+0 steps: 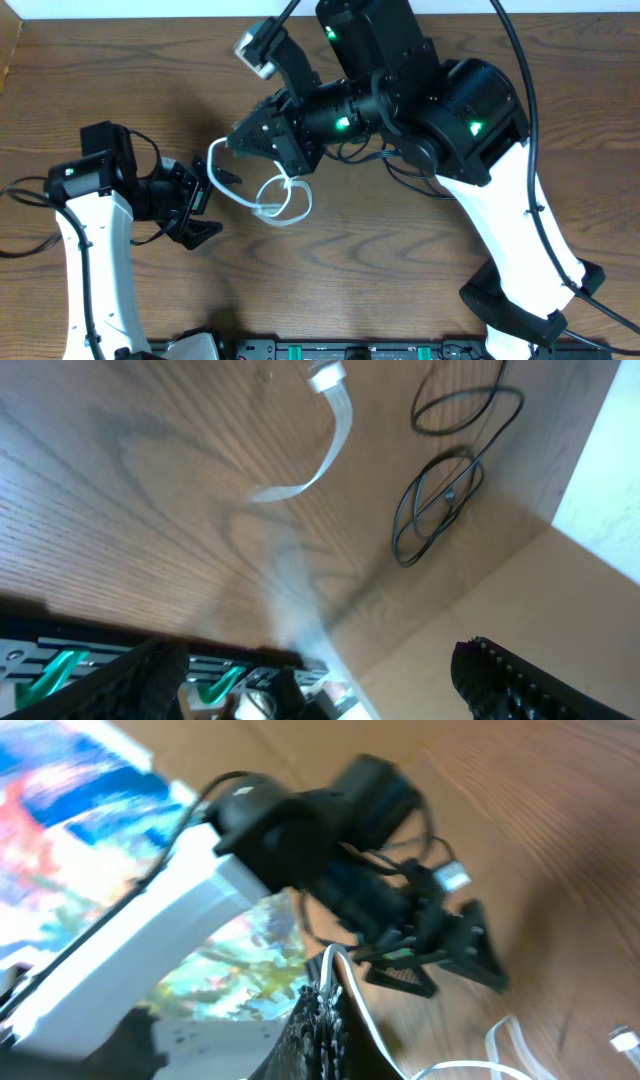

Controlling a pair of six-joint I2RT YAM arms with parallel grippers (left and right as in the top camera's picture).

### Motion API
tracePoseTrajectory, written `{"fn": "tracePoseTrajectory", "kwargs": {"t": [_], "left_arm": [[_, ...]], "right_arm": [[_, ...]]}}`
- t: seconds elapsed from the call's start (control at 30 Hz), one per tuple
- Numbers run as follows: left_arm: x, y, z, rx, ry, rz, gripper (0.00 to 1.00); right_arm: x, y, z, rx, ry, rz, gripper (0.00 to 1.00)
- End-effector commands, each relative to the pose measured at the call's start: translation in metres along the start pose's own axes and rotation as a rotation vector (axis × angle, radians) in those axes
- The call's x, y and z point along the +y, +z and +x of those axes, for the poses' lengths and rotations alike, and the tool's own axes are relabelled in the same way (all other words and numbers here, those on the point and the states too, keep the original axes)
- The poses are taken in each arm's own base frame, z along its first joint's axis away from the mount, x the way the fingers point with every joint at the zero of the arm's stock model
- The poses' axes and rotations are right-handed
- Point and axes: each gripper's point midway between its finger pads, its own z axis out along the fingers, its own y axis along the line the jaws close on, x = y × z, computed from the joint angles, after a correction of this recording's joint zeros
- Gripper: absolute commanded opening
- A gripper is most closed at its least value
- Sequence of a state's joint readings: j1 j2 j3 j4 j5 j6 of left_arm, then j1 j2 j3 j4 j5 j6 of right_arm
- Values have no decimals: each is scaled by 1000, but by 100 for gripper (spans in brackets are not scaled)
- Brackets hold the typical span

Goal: Untangle cables

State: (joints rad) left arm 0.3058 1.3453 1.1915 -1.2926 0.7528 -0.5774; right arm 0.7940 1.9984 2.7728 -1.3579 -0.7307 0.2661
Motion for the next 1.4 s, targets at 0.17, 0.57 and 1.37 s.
{"fn": "tracePoseTrajectory", "kwargs": {"t": [0.17, 0.57, 1.37], "left_arm": [[-1, -9, -9, -39, -33, 10, 89], [4, -9, -12, -56, -15, -20, 89], [13, -9, -14, -73, -17, -63, 89]], "right_arm": [[13, -35, -10, -93, -151, 97, 1], [-105, -6, 22, 73, 23, 527, 1], [-216, 116, 151, 575, 302, 651, 21]]}}
